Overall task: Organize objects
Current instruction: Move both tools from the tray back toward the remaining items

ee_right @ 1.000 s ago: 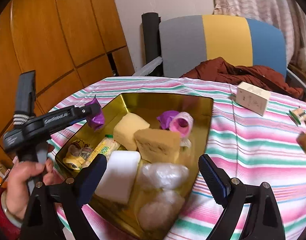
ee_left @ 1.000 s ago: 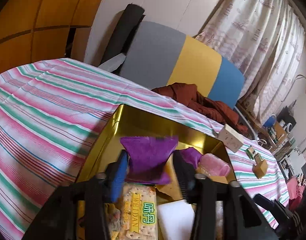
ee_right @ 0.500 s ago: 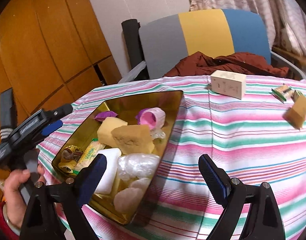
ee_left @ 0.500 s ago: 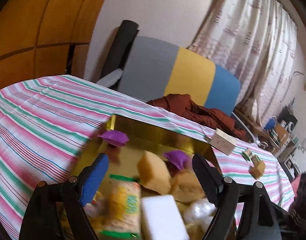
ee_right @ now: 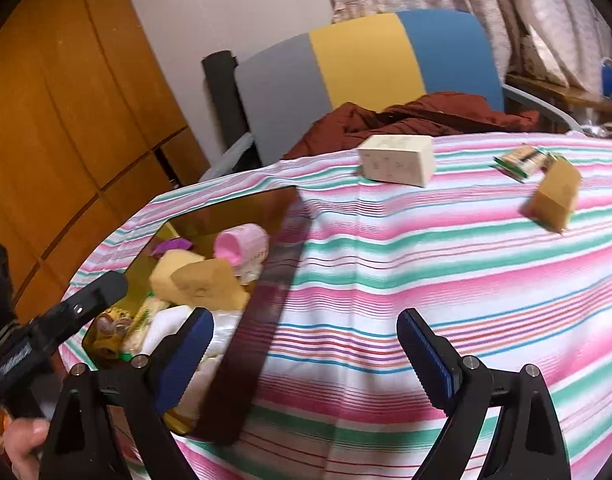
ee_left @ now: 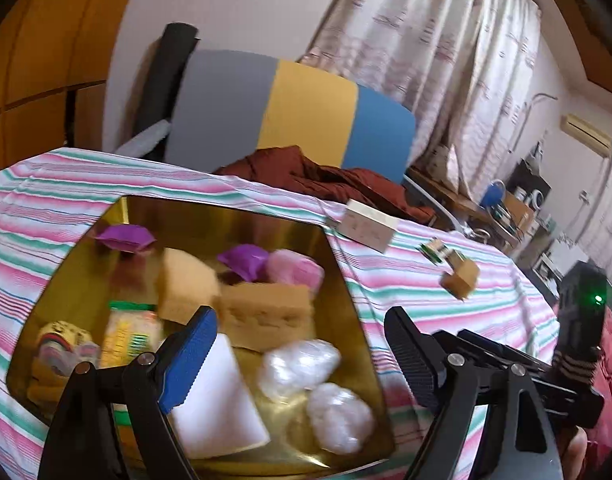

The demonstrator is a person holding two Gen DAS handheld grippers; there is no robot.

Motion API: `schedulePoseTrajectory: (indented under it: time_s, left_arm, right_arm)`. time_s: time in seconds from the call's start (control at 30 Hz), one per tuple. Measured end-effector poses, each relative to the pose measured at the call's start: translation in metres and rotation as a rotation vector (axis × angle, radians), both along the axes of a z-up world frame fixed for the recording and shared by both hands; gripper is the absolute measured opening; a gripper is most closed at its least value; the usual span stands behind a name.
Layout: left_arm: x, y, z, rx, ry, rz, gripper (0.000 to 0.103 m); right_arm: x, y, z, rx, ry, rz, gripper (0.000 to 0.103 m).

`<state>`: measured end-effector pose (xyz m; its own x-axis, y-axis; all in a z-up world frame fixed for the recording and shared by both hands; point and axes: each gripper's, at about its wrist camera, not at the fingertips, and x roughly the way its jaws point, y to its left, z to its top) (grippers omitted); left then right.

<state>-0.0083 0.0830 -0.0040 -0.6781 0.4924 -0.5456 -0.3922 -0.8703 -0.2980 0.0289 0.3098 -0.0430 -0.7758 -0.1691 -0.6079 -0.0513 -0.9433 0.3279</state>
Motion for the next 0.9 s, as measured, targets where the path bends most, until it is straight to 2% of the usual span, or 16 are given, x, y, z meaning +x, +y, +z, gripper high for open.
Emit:
schedulePoseTrajectory:
  time_s: [0.43, 0.73, 0.9]
  left_arm:
    - [0.032, 0.076, 0.000, -0.037, -0.014, -0.185, 0.087]
    - [0.048, 0.140, -0.015, -0.104, -0.047, -0.325, 0.087]
    - [0.051, 0.162, -0.022, -0.120, -0.071, -0.356, 0.087]
  right_arm:
    - [0.014, 0.064, -0.021, -0.028, -0.058, -0.153, 0.094]
    - [0.019, 0.127, -0.030, -0.018, -0.085, -0.280, 0.094]
    - [0.010, 0.175, -0.026, -0.032, -0.088, -0.376, 0.094]
